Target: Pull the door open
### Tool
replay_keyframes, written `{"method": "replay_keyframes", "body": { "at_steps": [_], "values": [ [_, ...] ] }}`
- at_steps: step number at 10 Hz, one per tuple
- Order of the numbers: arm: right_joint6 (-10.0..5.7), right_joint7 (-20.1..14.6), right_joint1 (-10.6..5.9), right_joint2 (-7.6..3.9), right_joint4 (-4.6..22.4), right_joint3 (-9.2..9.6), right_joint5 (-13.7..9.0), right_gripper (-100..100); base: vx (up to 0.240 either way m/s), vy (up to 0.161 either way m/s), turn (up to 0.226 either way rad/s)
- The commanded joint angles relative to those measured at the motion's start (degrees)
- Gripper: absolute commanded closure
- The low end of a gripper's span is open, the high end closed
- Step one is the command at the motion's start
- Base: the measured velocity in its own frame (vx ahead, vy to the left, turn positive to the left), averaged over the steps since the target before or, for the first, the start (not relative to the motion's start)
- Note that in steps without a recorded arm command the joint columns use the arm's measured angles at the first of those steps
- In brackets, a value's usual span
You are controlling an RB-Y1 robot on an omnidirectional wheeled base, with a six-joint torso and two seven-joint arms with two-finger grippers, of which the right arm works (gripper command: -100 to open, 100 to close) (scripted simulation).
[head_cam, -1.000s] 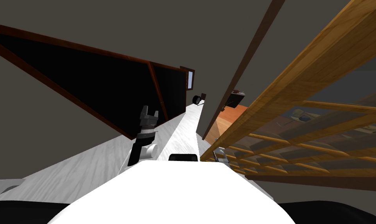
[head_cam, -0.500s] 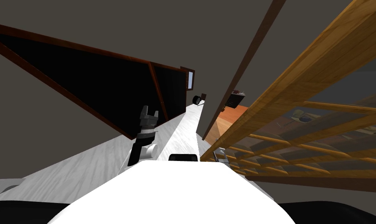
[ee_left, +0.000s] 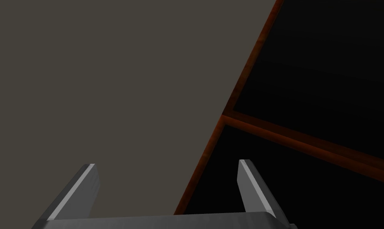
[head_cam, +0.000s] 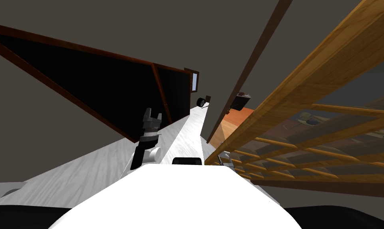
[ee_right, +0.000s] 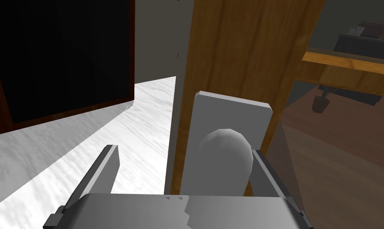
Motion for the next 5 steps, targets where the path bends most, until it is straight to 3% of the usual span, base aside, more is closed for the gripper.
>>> {"method": "replay_keyframes", "body": {
  "at_steps": [1,5],
  "values": [
    [0.96,0.1,0.10,1.03,-1.3,1.62,0.9,100,0.000,0.000,0.000],
    [0.96,0.1,0.10,1.03,-1.3,1.62,0.9,100,0.000,-0.003,0.000]
  ]
}}
